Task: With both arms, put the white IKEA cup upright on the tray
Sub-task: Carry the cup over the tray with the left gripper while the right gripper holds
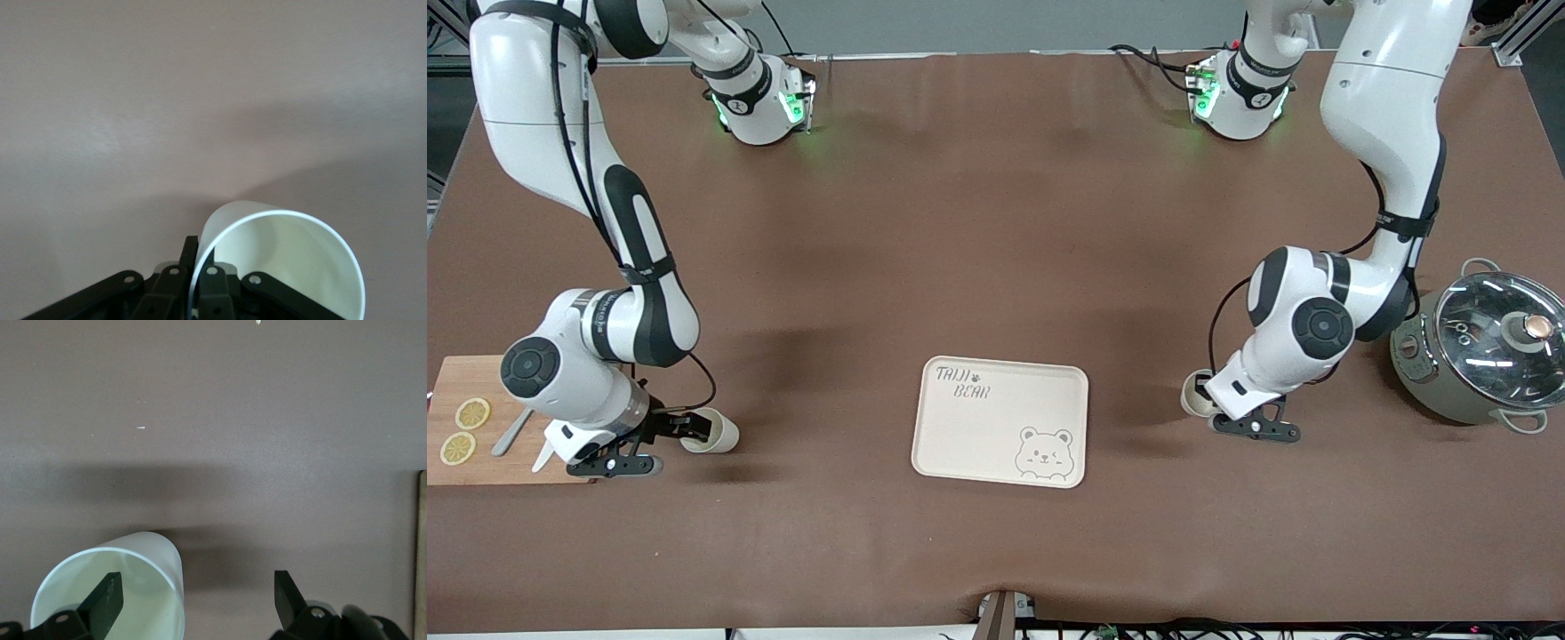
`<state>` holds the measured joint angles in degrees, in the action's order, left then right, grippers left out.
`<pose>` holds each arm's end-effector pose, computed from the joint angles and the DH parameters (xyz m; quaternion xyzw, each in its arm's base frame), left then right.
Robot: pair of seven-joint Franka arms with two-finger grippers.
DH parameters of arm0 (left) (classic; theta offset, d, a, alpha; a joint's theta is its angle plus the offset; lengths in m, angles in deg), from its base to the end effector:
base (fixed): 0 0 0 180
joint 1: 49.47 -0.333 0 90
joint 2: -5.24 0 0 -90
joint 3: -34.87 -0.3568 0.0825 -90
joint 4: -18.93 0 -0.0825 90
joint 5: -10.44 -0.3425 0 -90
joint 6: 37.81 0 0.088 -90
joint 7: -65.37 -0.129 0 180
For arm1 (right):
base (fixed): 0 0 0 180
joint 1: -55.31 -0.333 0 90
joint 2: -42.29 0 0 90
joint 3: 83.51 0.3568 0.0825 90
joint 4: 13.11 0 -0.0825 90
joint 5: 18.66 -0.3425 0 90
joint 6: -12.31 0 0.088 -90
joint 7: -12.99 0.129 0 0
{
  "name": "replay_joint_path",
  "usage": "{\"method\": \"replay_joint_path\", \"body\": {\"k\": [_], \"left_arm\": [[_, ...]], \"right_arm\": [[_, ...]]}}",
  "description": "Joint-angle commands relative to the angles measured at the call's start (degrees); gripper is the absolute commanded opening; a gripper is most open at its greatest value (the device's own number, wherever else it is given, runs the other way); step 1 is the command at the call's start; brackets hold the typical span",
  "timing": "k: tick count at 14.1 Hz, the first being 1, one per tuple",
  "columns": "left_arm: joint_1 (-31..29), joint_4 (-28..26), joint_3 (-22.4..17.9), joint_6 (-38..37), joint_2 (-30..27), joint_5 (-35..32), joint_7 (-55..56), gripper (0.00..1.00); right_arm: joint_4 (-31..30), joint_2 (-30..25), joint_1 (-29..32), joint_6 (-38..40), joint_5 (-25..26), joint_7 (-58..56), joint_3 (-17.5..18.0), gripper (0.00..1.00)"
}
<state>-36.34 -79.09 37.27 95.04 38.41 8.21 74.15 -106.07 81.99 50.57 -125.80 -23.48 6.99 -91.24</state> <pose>0.6450 -0.1740 0.2969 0.9976 -0.0683 0.0151 0.0001 0.6991 -0.0189 0.2666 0.9985 0.0139 0.0500 0.0165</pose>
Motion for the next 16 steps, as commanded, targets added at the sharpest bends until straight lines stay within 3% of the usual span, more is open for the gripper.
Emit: {"method": "replay_joint_path", "body": {"k": [1, 6, 8, 9, 11, 14, 16], "left_arm": [[3.7, 4.9, -0.6, -4.3, 0.7, -1.5, 7.4, 0.0], [6.1, 10.4, -0.3, -8.2, 0.1, -1.1, 11.3, 0.0], [9.0, 13.2, -0.3, -8.3, 0.8, -0.9, 17.7, 0.0], [10.2, 14.2, -0.3, -8.3, 2.1, -0.9, 20.3, 0.0], [11.8, 16.7, -0.3, -8.2, 5.0, -1.0, 22.5, 0.0], [12.4, 16.8, -0.1, -7.5, 7.5, -0.8, 22.5, 0.0], [13.1, 16.8, 0.0, -7.4, 8.0, -0.8, 23.7, 0.0]], "right_arm": [[0.9, 0.9, 0.0, -0.1, -1.0, -0.3, 0.2, 1.0], [0.9, 1.2, 0.0, -0.1, -1.0, -0.3, 0.6, 1.0], [1.0, 1.7, -0.1, -0.1, -1.0, -0.2, 0.6, 1.0], [1.0, 1.7, -0.4, -0.1, -1.0, -0.3, 0.6, 0.94], [1.0, 1.7, -0.7, -0.1, -0.9, -0.2, 0.6, 0.62], [1.0, 1.6, -0.7, -0.1, -0.9, -0.2, 0.6, 0.25], [1.1, 1.6, -0.7, 0.1, -0.9, -0.1, 0.6, 0.07]]}}
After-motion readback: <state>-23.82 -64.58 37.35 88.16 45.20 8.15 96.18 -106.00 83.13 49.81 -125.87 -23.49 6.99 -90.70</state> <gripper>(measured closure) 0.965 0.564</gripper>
